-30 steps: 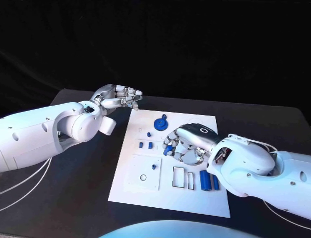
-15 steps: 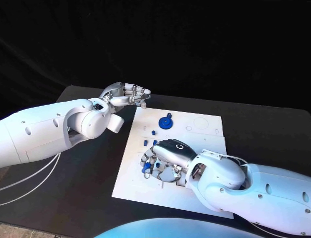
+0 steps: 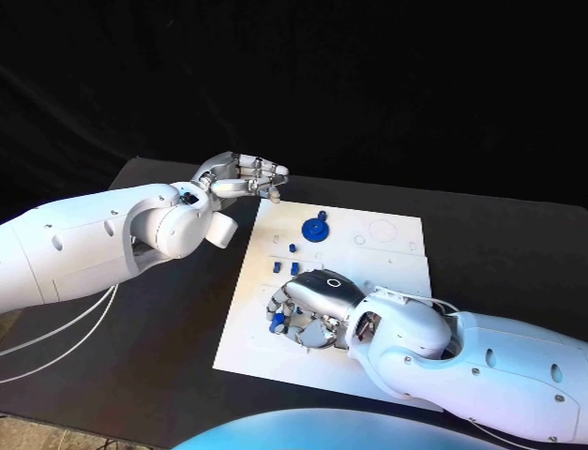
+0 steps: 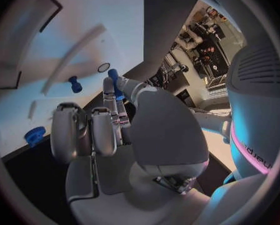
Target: Assemble the parts on the task board
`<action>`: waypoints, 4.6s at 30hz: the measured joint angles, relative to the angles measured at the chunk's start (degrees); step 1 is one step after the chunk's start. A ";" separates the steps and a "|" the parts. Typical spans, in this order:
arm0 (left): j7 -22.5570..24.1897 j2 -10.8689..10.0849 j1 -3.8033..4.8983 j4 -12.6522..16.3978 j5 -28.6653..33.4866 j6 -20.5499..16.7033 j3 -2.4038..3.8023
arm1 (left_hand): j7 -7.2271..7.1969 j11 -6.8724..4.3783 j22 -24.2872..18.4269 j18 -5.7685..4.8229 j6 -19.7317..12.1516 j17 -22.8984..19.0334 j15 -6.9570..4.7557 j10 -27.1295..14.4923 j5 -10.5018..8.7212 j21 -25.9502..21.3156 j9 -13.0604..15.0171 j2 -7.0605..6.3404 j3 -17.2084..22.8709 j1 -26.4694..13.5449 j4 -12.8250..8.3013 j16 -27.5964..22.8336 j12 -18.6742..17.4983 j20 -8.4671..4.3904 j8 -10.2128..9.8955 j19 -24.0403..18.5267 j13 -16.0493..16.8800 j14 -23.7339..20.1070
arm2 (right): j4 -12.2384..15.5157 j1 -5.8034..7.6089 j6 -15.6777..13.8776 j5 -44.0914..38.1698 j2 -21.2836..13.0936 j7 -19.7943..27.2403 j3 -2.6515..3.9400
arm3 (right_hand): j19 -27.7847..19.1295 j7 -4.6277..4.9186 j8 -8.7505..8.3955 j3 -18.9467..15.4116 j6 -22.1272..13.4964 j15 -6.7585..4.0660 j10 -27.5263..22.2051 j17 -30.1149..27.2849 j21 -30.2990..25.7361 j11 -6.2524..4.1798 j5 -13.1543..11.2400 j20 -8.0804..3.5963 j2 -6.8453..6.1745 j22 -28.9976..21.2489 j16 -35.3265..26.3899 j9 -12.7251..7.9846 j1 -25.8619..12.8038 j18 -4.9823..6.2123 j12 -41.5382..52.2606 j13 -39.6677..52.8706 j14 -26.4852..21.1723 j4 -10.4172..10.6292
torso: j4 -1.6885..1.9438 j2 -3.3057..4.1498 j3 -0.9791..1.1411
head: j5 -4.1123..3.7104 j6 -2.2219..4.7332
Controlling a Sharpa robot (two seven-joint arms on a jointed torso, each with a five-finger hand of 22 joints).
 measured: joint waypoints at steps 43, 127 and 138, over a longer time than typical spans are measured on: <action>-0.26 -0.31 0.00 -0.01 0.05 0.20 -0.02 | 0.00 0.01 0.01 0.00 0.00 0.01 0.00 -0.01 0.00 0.00 0.04 0.00 0.00 0.00 0.00 0.00 0.00 0.00 0.05 -0.03 0.00 0.00 | 0.13 -0.39 2.61 -5.83 -0.05 -4.25 -0.01 | 0.00 0.10 0.15 -0.09 -0.25 0.00 0.09 0.19 0.00 0.10 0.15 0.00 -0.73 -0.03 0.00 0.06 -0.54 0.00 -0.12 -0.05 0.00 -0.05 | -0.07 -0.03 0.07 | -0.15 -0.48; -0.18 -0.74 -0.27 1.53 0.80 0.33 -1.23 | 0.00 0.21 0.54 -0.01 0.00 -0.03 0.00 -0.21 0.00 0.23 0.03 0.00 0.07 0.00 -0.39 -0.23 0.00 -0.10 0.29 -0.51 -0.13 0.00 | 13.95 2.07 -5.26 17.77 -32.43 -13.74 -0.79 | 0.01 -1.44 5.94 -25.70 -6.22 -2.05 4.19 7.29 9.20 -2.18 2.15 -1.45 -1.92 -0.03 4.78 15.35 -10.43 -1.52 55.41 61.09 0.00 9.64 | -2.27 -1.65 -0.09 | -6.17 0.47; -0.16 -0.50 -0.66 1.35 0.90 0.33 -1.30 | 0.00 0.21 0.53 -0.02 0.00 -0.02 0.00 -0.21 0.00 0.23 0.03 0.20 0.07 -0.20 -0.38 -0.23 0.00 -0.10 0.29 -0.51 -0.18 0.00 | 13.93 0.63 -5.08 14.93 -30.36 -16.72 -0.97 | 0.01 -1.44 6.78 -29.42 -6.58 -2.05 4.19 7.29 9.20 -2.18 1.50 -1.45 -0.42 0.01 4.79 16.68 -10.40 -1.47 56.31 62.22 0.00 9.68 | -2.04 -1.83 -0.02 | -6.10 0.71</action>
